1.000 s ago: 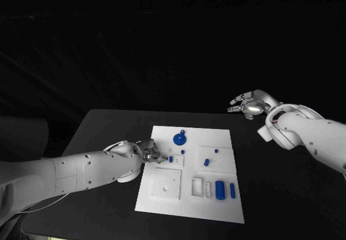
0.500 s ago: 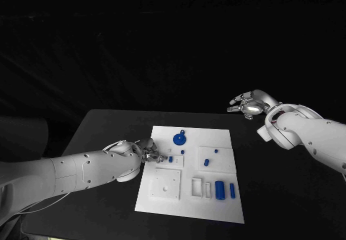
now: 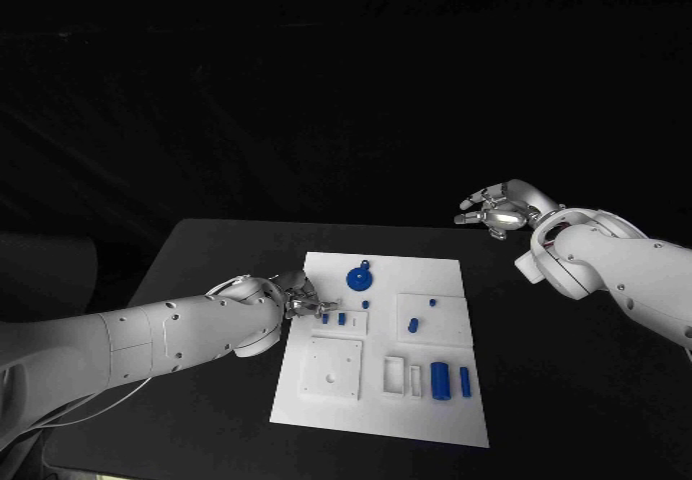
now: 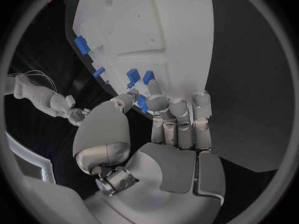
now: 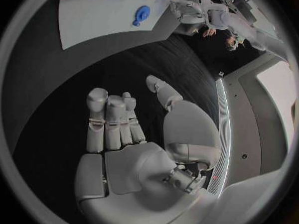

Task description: Assemble the parts on the task board

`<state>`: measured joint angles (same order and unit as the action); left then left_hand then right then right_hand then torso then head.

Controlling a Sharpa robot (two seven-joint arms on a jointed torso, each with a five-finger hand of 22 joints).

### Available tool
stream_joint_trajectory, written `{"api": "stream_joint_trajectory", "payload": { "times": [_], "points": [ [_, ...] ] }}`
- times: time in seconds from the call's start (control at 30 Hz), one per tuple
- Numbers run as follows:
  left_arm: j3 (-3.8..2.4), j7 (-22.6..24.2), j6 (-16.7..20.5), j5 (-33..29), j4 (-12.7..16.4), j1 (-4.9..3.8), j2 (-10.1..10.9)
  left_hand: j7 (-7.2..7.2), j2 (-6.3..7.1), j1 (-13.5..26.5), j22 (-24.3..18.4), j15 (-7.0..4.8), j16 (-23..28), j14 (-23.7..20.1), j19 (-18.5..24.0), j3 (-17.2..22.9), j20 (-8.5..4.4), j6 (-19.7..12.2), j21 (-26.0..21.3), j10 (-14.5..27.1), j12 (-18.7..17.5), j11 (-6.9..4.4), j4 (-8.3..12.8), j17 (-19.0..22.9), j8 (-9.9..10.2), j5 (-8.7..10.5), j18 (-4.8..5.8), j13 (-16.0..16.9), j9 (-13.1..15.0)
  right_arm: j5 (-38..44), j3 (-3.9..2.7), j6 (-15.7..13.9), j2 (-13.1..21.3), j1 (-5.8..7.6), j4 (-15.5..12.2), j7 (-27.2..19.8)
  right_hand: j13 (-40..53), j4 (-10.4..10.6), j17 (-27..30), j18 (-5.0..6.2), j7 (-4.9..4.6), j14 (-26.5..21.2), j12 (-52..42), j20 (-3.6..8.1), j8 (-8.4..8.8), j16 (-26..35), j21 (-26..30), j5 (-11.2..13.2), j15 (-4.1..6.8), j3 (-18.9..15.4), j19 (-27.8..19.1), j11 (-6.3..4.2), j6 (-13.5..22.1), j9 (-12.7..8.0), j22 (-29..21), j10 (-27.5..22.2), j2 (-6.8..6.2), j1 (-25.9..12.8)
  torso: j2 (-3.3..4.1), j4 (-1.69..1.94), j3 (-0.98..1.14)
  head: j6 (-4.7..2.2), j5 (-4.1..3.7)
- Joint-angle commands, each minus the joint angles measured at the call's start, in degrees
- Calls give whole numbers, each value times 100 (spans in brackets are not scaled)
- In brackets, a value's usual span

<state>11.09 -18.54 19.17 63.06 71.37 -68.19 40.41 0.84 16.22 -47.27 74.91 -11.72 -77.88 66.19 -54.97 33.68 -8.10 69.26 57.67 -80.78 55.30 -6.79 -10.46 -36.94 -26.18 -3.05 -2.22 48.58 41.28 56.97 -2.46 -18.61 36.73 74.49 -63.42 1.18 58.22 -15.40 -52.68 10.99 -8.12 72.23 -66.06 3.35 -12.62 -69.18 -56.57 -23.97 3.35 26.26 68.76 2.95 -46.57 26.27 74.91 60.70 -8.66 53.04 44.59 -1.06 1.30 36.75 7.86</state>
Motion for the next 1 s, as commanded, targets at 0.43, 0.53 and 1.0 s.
{"api": "stream_joint_trajectory", "payload": {
  "times": [0.43, 0.53, 1.0],
  "points": [
    [-325, 442, 305, -452, 103, -19, 97, -64, -41, -264, 14, 5, 129, -177, 150, -59, -731, -209, -35, 176, -134, 46, -52, 83, 57, 23, -62, -92, -18, 11, -2, 48, 21, -3, 0, -75, -14, 30, -8, 400, -150, 57, -21, 48, -29, 24, 25, -25, 4, 10, 0, 6, 123, -10, 73, -39, 8, -59, -2, 5, -2, -52, -29],
    [-337, 861, 462, -779, 153, -120, 110, -208, -76, -673, -30, 133, 305, -373, 361, -146, -662, -598, -178, 436, -357, 149, 270, 172, 272, -4, 2, -197, -95, 10, -2, 42, 23, -3, 10, -86, -15, 29, -8, 401, -150, 58, -22, 49, -30, 24, 25, -24, 5, 13, 1, 6, 122, -10, 74, -39, 12, -56, -4, 5, -1, -73, -32],
    [-342, 2028, 59, -337, 147, -306, -204, -810, -599, -2126, -277, 994, 1244, -1246, 1245, 249, 68, -1557, -1066, 1654, -3223, 1022, 2649, 736, 905, -281, 155, -2129, -419, -23, -2, 59, -28, -15, 115, -121, -21, 22, -8, 401, -148, 58, -25, 50, -32, 27, 27, -19, 6, 27, 3, 4, 119, -10, 75, -39, 25, -35, 6, -3, 2, -139, -93]
  ]
}}
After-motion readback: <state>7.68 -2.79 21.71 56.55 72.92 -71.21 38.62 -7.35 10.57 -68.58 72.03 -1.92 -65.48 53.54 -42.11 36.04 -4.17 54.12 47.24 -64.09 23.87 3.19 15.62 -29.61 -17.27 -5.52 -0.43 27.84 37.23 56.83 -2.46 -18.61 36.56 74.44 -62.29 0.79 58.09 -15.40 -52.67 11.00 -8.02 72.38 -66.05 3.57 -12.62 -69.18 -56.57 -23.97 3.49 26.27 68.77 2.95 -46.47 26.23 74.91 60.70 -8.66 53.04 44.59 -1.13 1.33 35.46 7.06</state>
